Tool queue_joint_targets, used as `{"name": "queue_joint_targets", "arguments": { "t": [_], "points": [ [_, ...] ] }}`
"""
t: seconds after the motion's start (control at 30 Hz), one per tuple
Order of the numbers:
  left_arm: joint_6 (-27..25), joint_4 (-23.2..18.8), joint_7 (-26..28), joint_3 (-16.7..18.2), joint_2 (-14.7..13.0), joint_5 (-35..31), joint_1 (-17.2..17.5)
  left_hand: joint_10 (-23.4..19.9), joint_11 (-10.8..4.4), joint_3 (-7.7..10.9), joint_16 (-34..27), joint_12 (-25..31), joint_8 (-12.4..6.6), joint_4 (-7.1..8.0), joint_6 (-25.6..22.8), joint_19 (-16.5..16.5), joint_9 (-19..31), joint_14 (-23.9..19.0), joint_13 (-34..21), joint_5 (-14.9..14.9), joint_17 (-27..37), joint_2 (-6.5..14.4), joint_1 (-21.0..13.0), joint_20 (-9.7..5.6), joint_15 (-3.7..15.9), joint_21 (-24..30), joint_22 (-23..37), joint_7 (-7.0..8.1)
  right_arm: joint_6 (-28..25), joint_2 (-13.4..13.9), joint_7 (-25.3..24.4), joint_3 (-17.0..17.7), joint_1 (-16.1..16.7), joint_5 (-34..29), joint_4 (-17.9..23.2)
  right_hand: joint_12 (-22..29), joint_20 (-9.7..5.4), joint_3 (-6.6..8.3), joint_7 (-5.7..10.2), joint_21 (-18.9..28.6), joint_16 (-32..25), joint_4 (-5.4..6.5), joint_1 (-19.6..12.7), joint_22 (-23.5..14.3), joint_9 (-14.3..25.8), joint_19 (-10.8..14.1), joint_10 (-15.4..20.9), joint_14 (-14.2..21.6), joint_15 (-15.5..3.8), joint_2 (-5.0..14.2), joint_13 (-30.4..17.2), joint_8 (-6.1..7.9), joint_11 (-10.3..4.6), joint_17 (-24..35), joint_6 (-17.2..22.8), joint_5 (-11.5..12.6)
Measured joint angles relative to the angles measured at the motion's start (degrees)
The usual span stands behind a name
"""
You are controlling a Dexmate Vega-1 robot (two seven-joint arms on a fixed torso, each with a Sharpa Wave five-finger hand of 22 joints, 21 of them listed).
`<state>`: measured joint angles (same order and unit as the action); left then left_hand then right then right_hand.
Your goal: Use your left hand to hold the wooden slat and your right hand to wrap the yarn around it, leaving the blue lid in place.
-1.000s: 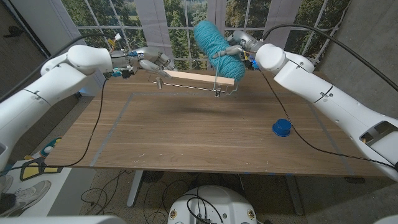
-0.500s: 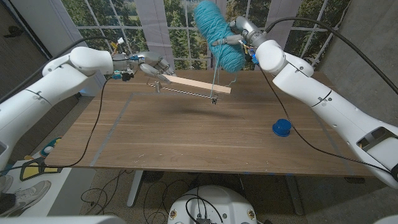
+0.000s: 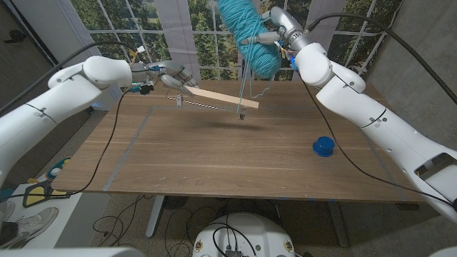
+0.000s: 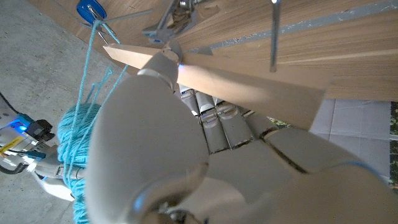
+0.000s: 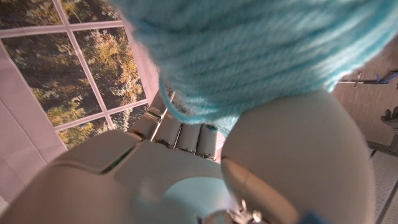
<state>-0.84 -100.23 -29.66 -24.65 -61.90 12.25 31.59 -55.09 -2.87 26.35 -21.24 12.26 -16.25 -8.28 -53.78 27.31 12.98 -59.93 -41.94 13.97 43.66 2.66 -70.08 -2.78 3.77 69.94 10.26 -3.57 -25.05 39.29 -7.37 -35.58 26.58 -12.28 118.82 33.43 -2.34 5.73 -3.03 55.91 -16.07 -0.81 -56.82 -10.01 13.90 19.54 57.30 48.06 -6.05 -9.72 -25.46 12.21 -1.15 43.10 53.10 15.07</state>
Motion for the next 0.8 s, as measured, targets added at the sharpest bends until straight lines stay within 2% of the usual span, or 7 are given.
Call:
{"name": "queue_joint_targets", "arguments": {
  "t": [0.1, 0.13, 0.27, 0.37, 0.43, 0.53, 0.8],
  "points": [
    [0.0, -0.8, 0.0, 0.3, -0.2, 0.0, 0.6, 0.0, 0.0, 0.0, 0.0, 0.0, 0.0, 0.0, 0.0, 0.0, 0.0, 0.0, 0.0, 0.0, 0.0, 0.0, 0.0, 0.0, 0.0, 0.0, 0.0, 0.0, -0.2, 0.8, 1.5, 0.0, 0.0, -1.4, 2.0, 0.0, 0.0, 0.12, 0.2, 0.0, 0.0, 0.12, 0.0, 0.0, -0.1, 0.0, 0.0, 0.0, 0.01, 0.0, 0.1, 0.18, 0.0, -0.1, -0.2, 0.0],
    [-1.9, -1.3, 3.0, 0.6, -0.4, -1.2, 0.9, 0.0, 0.0, 0.0, 0.0, 0.0, 0.0, 0.0, 0.0, 0.0, 0.0, 0.0, 0.0, 0.0, 0.0, 0.0, 0.0, 0.0, 0.0, 0.2, 0.0, 0.0, -0.5, 1.2, 2.4, 0.0, 0.0, -2.0, 3.0, 0.0, 0.0, 0.26, 0.31, 0.0, 0.0, 0.26, 0.0, 0.0, -0.1, 0.0, 0.0, 0.0, 0.01, 0.0, 0.1, 0.2, 0.0, -0.1, -0.3, 0.0],
    [-3.2, -2.4, 4.8, 0.9, -0.7, -2.1, 1.6, 0.0, 0.0, 0.0, 0.0, 0.0, 0.0, 0.0, 0.0, 0.0, 0.0, 0.0, 0.3, 0.0, -0.1, 0.0, 0.0, 0.0, 0.0, 0.2, 0.0, 0.0, -1.7, 2.0, 5.4, -0.2, -0.3, -3.6, 4.8, -0.1, 0.0, 0.28, 0.4, 0.0, 0.0, 0.28, -0.4, 0.0, -0.1, 0.0, -0.2, 0.0, 0.01, -0.39, 0.3, 0.23, -0.2, -0.1, -0.4, 0.1],
    [-3.2, -3.5, 4.8, 1.5, -0.8, -2.1, 2.5, -0.3, 0.31, 0.0, 0.3, 0.0, 0.01, 0.0, 0.0, 0.0, 0.0, 0.0, 0.6, -0.1, -0.2, 0.0, 0.0, 0.0, 0.01, 0.2, 0.0, 0.0, -2.8, 2.0, 7.7, -0.2, -0.3, -4.4, 4.8, -0.2, 0.0, 0.14, 0.4, 0.0, 0.0, 0.61, -0.4, 0.0, -0.1, 0.0, -0.2, 0.2, 0.13, -0.39, 0.4, 0.23, -0.2, 0.1, -0.4, 0.2],
    [-5.5, -3.9, 8.6, 1.9, -0.8, -3.4, 3.0, -0.3, 0.31, 0.0, 0.3, 0.0, 0.02, 0.0, 0.0, 0.0, 0.0, 0.0, 0.8, -0.1, -0.4, 0.0, 0.0, 0.0, 0.01, 0.2, 0.0, 0.01, -3.5, 3.6, 9.4, -0.3, -0.9, -4.8, 8.4, -0.2, 0.0, 0.14, 0.62, 0.0, -0.1, 0.61, -0.4, 0.0, -0.1, 0.0, -0.2, 0.9, 0.01, -0.37, 0.5, 0.24, -0.2, 0.4, -0.6, 0.2],
    [-5.7, -4.5, 8.9, 2.5, -0.8, -3.4, 4.0, -0.3, 0.31, 0.0, 0.5, 0.0, 0.08, 0.0, 0.0, 0.0, 0.0, -0.1, 0.9, -0.5, -0.8, 0.0, 0.0, 0.0, -0.09, 0.6, 0.0, 0.01, -4.4, 3.7, 11.5, -0.3, -1.0, -5.1, 8.6, -0.3, 0.0, 0.15, 0.72, 0.0, -0.9, 0.61, -0.4, 0.0, -0.1, 0.0, -0.2, 1.8, -0.31, -0.36, 0.9, 0.24, -0.21, 0.8, -0.7, 0.2],
    [-7.5, -5.9, 17.1, 5.1, -0.2, -2.9, 7.4, -1.1, 0.11, 0.24, 0.9, -0.2, 0.17, -0.24, -0.4, 0.0, 0.1, -0.7, 1.6, -0.6, -1.7, 0.0, 0.0, 0.0, -0.16, 0.8, 0.0, 0.42, -7.9, 5.9, 17.6, -0.3, -1.7, -5.0, 12.8, -0.5, -0.03, 0.15, 0.82, 0.0, -1.7, 0.61, -0.3, 0.0, -0.2, 0.5, 0.1, 3.1, -0.74, -0.34, 1.3, 0.22, -0.41, 1.6, -0.8, 0.2]
  ]
}}
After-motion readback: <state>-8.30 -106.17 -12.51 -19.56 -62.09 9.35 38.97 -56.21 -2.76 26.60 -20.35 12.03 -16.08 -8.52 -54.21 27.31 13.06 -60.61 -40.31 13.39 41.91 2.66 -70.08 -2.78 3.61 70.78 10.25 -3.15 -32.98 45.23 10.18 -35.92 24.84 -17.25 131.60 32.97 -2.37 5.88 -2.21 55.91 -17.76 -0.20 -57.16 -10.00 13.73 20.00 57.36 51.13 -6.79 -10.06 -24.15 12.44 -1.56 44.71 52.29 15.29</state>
